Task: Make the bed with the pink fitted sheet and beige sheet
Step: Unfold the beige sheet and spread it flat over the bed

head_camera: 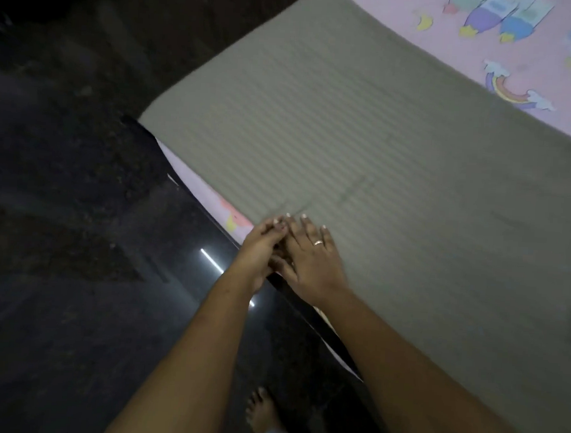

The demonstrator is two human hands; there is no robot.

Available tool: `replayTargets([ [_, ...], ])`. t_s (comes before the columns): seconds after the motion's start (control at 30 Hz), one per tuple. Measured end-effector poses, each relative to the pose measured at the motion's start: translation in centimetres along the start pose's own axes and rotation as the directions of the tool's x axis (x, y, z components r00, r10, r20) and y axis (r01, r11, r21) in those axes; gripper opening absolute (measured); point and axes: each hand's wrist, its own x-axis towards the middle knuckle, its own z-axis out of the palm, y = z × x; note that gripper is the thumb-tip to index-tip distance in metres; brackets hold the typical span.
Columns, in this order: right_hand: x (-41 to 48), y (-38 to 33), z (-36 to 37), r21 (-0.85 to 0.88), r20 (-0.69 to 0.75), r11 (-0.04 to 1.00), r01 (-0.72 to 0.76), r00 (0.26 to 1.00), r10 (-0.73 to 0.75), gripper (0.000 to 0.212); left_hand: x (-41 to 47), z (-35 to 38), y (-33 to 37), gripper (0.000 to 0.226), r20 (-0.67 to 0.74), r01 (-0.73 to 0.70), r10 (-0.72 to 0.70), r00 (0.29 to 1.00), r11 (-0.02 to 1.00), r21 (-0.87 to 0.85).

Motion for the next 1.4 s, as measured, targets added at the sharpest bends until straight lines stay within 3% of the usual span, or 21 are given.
replayTargets([
  [0.1, 2.0, 1.1, -1.5, 0.027, -0.025, 0.982, 0.186, 0.982, -0.186, 0.064, 1.3, -1.4, 2.4, 0.030, -0.043, 0.001, -0.002, 0.999, 1.000, -0.025],
  [0.17, 3.7, 4.0, -2.3, 0.063, -0.127, 0.998, 0.006, 0.992, 0.002, 0.068, 3.0, -2.3, 4.1, 0.033, -0.066, 0.001, -0.004, 0.998, 0.999, -0.038],
  [0.27, 5.1, 8.1, -2.4, 0.042, -0.150, 0.912, -0.407, 0.900, 0.409, 0.080, 6.0, -3.6, 6.6, 0.035, -0.106, -0.076, 0.071, 0.992, 0.996, -0.039],
  [0.33, 7.0, 7.5, -2.1, -0.014, -0.133, 0.870, -0.493, 0.863, 0.487, 0.078, 8.4, -4.5, 8.3, 0.037, -0.140, -0.111, 0.104, 0.985, 0.993, -0.039],
  [0.43, 11.6, 2.5, -1.4, 0.010, -0.122, 0.929, -0.371, 0.921, 0.369, 0.072, 11.5, -6.3, 10.3, 0.034, -0.228, -0.153, 0.141, 0.963, 0.988, -0.035],
  [0.57, 18.6, -4.0, -2.5, 0.095, -0.063, 0.991, -0.098, 0.993, 0.104, 0.068, 13.8, -8.5, 13.3, 0.026, -0.351, -0.185, 0.159, 0.923, 0.982, -0.040],
  [0.67, 22.8, -5.9, -4.1, 0.147, 0.026, 0.972, 0.181, 0.982, -0.187, 0.065, 15.0, -9.5, 15.6, 0.027, -0.439, -0.225, 0.191, 0.878, 0.974, -0.027],
  [0.73, 25.2, -4.4, -5.4, 0.092, 0.004, 0.948, 0.305, 0.952, -0.307, 0.067, 15.9, -10.4, 17.1, 0.030, -0.498, -0.248, 0.186, 0.847, 0.967, -0.061],
  [0.77, 26.3, -2.9, -6.0, 0.042, -0.021, 0.962, 0.271, 0.963, -0.270, 0.072, 16.5, -11.0, 17.9, 0.032, -0.519, -0.262, 0.187, 0.834, 0.962, -0.074],
  [0.83, 28.0, 1.0, -6.3, 0.023, -0.088, 1.000, 0.014, 0.996, -0.012, 0.084, 17.7, -12.5, 19.4, 0.034, -0.552, -0.280, 0.195, 0.811, 0.957, -0.075],
  [0.9, 29.0, 3.7, -5.9, 0.017, -0.130, 0.963, -0.267, 0.955, 0.267, 0.086, 18.8, -13.8, 20.8, 0.035, -0.567, -0.302, 0.200, 0.799, 0.949, -0.090],
  [1.0, 30.8, 1.4, -4.5, 0.032, -0.168, 0.923, -0.384, 0.908, 0.383, 0.079, 20.1, -15.3, 22.3, 0.035, -0.565, -0.293, 0.169, 0.807, 0.947, -0.136],
  [1.23, 35.4, -11.5, -3.0, 0.038, -0.156, 0.994, -0.105, 0.982, 0.110, 0.066, 20.6, -17.5, 24.1, 0.028, -0.579, -0.288, 0.072, 0.812, 0.913, -0.290],
  [1.33, 38.1, -15.8, -2.7, -0.002, -0.076, 0.993, 0.120, 0.990, -0.119, 0.062, 21.5, -19.3, 25.9, 0.032, -0.617, -0.260, -0.018, 0.787, 0.897, -0.357],
  [1.4, 39.6, -17.5, -2.8, 0.019, -0.044, 0.958, 0.287, 0.957, -0.286, 0.055, 22.6, -20.2, 26.7, 0.030, -0.672, -0.260, -0.052, 0.739, 0.898, -0.355],
])
